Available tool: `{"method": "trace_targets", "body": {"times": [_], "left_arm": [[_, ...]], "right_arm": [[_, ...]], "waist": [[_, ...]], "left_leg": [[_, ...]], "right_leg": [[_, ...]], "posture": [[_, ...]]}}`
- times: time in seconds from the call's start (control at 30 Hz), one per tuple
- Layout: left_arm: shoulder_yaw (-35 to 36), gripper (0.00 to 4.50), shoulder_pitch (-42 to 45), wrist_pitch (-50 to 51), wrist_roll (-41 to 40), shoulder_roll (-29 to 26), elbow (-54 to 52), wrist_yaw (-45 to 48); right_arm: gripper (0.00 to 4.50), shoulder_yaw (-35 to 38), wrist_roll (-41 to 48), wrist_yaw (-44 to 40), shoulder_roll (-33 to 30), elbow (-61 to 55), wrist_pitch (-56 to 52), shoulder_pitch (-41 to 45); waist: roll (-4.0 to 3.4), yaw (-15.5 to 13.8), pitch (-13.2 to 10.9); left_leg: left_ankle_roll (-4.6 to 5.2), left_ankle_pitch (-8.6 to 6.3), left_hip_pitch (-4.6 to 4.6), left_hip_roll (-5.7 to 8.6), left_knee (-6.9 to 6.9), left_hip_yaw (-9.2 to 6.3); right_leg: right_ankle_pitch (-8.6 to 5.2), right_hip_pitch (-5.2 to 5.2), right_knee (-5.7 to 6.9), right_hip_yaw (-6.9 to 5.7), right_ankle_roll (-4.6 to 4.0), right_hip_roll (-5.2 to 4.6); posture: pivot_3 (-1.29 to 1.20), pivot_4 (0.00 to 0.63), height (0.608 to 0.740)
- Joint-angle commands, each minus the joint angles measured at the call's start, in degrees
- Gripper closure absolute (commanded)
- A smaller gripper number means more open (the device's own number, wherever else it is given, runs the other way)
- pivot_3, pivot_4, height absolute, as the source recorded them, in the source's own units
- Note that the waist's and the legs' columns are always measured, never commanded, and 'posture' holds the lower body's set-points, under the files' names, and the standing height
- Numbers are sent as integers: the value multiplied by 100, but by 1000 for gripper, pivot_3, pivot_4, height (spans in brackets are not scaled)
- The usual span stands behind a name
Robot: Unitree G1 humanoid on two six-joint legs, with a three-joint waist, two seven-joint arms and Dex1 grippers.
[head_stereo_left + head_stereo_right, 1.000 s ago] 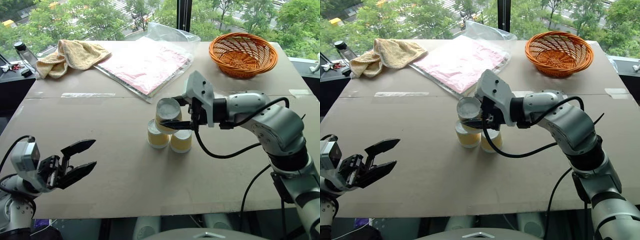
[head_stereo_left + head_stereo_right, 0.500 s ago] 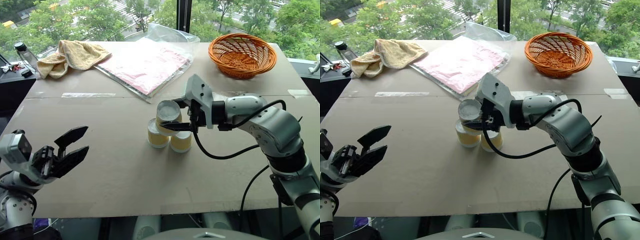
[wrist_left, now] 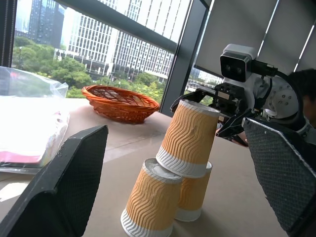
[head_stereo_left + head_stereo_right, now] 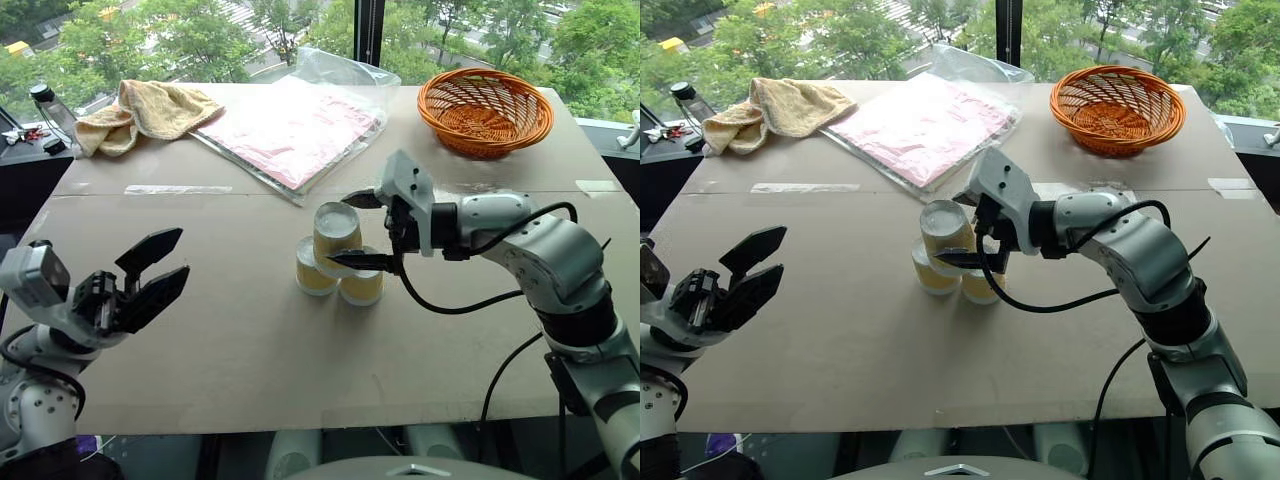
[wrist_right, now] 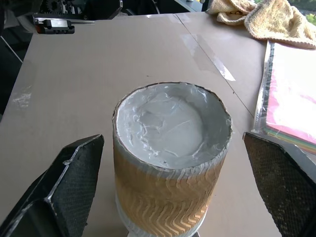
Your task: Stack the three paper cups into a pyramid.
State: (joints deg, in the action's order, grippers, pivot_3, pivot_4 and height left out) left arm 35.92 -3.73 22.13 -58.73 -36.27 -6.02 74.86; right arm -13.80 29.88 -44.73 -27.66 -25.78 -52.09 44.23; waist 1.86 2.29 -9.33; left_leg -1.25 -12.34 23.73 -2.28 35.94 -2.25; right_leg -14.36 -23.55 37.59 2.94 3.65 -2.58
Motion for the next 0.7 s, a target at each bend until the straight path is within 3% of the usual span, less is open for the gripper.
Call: {"method": "trace_targets", "body": {"times": [0.03, 0.2, 0.4, 0.57, 0.7], "left_arm": [[-21, 0, 374, 44, -80, -144, 73, -32], [-203, 0, 939, 131, 48, -343, 433, 38], [-400, 0, 1234, 298, 28, -365, 424, 20], [-659, 0, 1095, 555, 187, -409, 136, -245], [-955, 0, 713, 533, 775, -462, -246, -745]], "right_arm": [[56, 917, 440, -176, -209, -628, 443, -258], [56, 2084, 1335, -128, -360, -1155, 507, -881], [56, 2987, 1813, -46, -809, -1876, 748, -2232], [56, 3731, 1870, 156, -996, -2162, 975, -3645], [56, 4232, 1480, -198, -1074, -2145, 1445, -5146]], "waist": [[4, -46, 0], [6, -29, 1], [8, -20, 1], [11, -28, 2], [12, -37, 3]], "left_leg": [[0, 0, 3, 1, 2, -5], [0, 0, 1, 2, 7, -7], [0, 0, 0, 3, 7, -5], [0, 0, -2, 3, 9, -6], [0, 0, -3, 3, 12, -4]], "right_leg": [[0, 1, 0, -5, 0, 0], [0, 7, 2, -6, 1, 0], [0, 10, -1, -3, 2, 0], [-1, 10, 3, -3, 2, 1], [-1, 15, 1, 0, 3, 1]], "posture": [[0, 150, 740], [0, 150, 740], [0, 150, 740], [0, 150, 740], [0, 150, 740]]}}
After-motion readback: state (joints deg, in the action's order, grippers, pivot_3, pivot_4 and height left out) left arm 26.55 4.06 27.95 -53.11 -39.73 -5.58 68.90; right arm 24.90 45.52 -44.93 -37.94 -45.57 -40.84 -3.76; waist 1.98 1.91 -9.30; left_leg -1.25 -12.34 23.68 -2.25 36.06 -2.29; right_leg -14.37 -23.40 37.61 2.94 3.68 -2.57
